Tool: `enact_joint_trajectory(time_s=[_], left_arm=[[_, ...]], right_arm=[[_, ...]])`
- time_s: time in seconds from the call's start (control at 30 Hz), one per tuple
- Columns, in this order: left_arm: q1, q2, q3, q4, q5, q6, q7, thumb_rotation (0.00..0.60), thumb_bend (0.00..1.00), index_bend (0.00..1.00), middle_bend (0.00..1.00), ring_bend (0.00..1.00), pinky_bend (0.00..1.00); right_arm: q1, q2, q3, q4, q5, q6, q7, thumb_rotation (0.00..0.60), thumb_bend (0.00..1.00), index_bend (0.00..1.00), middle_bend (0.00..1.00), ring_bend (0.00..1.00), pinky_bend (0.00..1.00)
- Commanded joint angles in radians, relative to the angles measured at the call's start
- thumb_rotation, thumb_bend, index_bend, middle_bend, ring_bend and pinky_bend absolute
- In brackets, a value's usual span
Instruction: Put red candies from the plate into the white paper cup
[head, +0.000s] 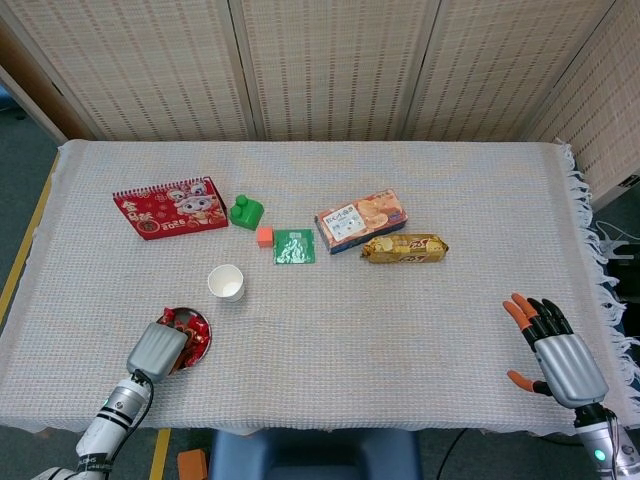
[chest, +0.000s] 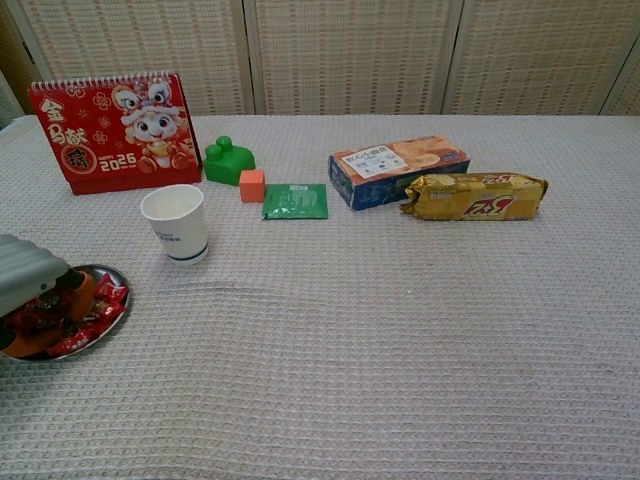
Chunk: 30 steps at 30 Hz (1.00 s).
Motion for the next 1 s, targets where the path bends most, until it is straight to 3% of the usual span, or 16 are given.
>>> enact_joint_trajectory(time_s=[0.03, 1.0], left_arm=[[-0.001, 0.0, 0.001, 0.001, 0.006, 0.003, -0.008, 0.6, 0.41, 0.53, 0.55, 0.48, 0.94], [-0.029, 0.017, -0.02, -0.025, 0.013, -0.005, -0.027, 0.6, 0.49, 0.62, 0.62, 0.54, 0.95]], right_arm=[[0.0, 0.001, 0.0, -0.001, 0.001, -0.002, -0.001, 0.6, 0.06, 0.0, 0.0, 0.0, 0.0], [0.003, 0.007, 0.0, -0.006, 0.006, -0.009, 0.003, 0.6, 0.06, 0.0, 0.0, 0.0, 0.0]])
